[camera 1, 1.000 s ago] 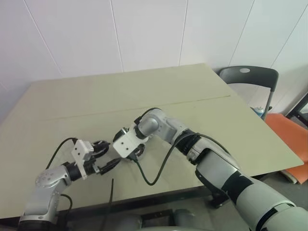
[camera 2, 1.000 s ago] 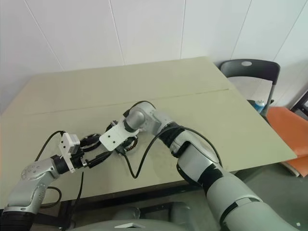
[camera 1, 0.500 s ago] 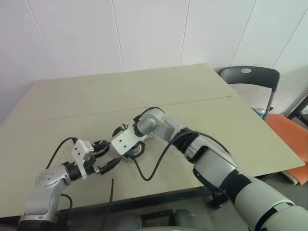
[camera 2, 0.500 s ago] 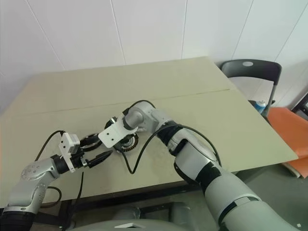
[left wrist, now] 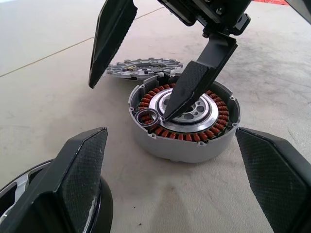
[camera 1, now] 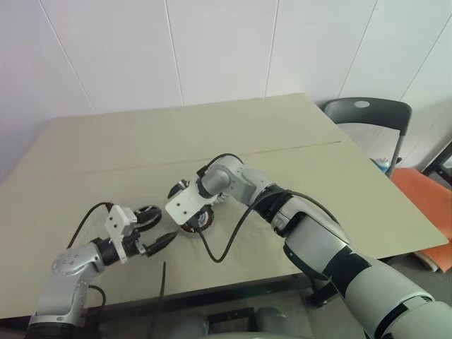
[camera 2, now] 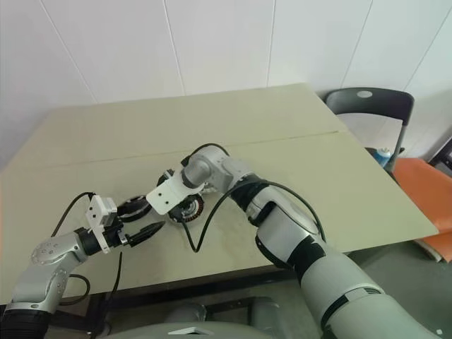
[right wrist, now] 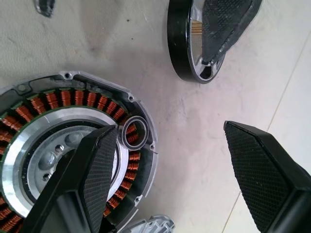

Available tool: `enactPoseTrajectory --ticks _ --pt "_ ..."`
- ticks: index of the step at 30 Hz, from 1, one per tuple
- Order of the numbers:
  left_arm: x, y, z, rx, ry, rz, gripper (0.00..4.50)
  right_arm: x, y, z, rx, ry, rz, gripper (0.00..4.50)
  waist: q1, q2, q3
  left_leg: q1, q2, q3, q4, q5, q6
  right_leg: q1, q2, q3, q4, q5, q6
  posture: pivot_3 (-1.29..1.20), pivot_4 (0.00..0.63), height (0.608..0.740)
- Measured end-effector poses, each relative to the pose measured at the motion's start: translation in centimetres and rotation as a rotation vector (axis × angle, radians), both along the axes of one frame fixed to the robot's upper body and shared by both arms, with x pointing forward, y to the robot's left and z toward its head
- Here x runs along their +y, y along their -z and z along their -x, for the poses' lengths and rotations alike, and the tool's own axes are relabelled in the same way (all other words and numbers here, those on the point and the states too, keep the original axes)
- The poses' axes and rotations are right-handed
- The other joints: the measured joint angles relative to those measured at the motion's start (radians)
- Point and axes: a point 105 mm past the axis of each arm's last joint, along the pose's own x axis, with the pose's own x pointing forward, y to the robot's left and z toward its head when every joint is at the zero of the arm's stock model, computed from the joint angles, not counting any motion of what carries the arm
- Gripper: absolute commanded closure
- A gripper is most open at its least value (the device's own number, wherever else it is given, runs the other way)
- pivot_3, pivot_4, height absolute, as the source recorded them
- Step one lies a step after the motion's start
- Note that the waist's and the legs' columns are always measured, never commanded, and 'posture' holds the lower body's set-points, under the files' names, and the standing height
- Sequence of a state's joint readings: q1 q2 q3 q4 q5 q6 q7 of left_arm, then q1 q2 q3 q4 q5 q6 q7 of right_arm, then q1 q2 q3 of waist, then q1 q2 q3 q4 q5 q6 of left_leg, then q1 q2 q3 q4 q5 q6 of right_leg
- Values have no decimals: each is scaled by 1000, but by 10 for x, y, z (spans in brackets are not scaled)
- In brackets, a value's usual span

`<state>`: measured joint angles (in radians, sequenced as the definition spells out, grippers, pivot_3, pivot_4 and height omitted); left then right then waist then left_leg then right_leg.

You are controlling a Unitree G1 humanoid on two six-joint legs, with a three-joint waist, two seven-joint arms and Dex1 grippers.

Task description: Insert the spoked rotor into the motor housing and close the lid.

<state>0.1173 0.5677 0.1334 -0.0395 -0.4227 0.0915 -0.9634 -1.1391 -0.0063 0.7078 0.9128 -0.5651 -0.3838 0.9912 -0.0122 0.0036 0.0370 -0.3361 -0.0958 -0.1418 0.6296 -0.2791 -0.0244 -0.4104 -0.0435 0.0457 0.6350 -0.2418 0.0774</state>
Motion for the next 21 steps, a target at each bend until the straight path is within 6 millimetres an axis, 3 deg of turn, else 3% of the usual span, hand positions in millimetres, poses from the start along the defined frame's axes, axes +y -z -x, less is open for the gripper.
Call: enactPoseTrajectory --ticks 3,11,12,21 --pt "0 0 0 -2 0 0 0 -1 1 1 7 1 11 1429 0 0 0 0 0 0 0 0 0 0 0 0 0 0 0 0 0 740" --pt "0 -1 0 -9 1 -1 0 -8 15 5 55 18 38 4292 -6 0 0 3 1 0 0 0 0 2 1 0 0 0 0 0 0 740" --pt "0 -1 0 -9 1 -1 0 -8 16 5 61 19 38 4476 -8 0 0 4 1 0 0 0 0 3 1 0 1 -1 0 0 0 740" --pt "-1 0 0 -8 -1 0 0 -10 19 6 68 34 31 4476 -7 0 0 12 2 0 -1 0 0 7 1 0 0 -3 2 0 0 740"
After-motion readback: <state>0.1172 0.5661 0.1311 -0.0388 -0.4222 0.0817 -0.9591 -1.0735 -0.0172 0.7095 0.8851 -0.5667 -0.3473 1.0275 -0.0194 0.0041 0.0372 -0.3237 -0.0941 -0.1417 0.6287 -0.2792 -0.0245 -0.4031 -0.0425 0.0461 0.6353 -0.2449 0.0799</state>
